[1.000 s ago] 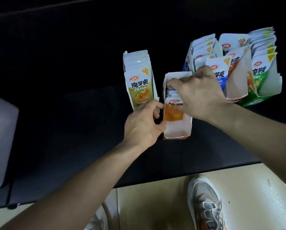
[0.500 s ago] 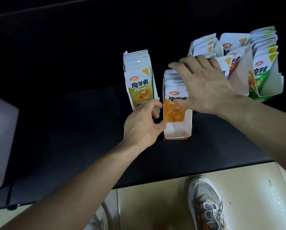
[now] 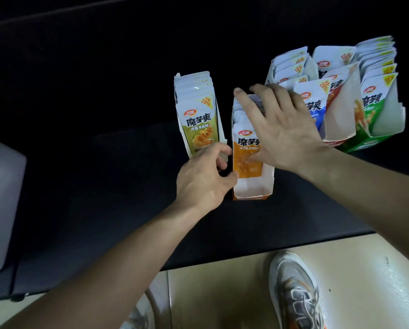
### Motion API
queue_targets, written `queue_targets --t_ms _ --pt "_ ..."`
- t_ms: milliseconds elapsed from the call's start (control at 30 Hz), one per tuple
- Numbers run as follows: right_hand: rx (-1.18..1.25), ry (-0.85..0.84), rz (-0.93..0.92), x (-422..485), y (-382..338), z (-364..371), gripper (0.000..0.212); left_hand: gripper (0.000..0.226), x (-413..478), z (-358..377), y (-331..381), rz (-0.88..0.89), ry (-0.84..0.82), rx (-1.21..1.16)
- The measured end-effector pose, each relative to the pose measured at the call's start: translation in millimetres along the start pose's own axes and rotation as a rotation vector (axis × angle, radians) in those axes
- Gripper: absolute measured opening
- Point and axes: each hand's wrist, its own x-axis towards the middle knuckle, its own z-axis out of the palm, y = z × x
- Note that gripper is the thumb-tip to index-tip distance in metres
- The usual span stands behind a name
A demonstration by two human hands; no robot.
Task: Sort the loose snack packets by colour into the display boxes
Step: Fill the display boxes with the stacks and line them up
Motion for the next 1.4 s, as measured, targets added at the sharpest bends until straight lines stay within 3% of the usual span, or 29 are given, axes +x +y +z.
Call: queue_targets --t_ms 200,567,800,967,1100,1167,1233,1400 --pt "0.011 0.058 0.028 -0.8 -2.5 0.2 0.112 0.036 0.7 0.3 0.8 -0.007 0.004 0.011" --pt "0.055 -0.02 -0.006 1.9 -0.6 -4.6 0.119 0.039 1.1 0.1 1.0 -0.012 -0.016 0.05" --pt "0.199 0.117 0.035 -16.1 -0.4 -6.0 0.104 0.042 3.3 0.6 0.6 -0.038 0.001 0.039" --pt "0.283 0.352 0.013 -43.5 3.2 -6.1 0.062 0.04 3.4 -0.1 -0.8 -0.051 -0.009 0.019" --pt "0.332 0.23 -0.088 -53.2 5.0 4.2 0.023 0.038 4.5 -1.2 -0.3 -0.051 -0.015 0.02" --pt "0.343 0.139 -0.085 -52.4 3.5 9.9 0.027 0.037 4.2 -1.5 -0.5 -0.05 -0.017 0.022" --pt "0.352 0.105 -0.01 -50.2 1.0 12.6 0.044 0.038 3.9 -1.0 -0.5 -0.052 -0.022 0.026" --pt "0.288 0.206 0.144 -38.2 -8.5 12.1 0.071 0.038 4.3 -1.3 0.1 -0.059 -0.03 0.036"
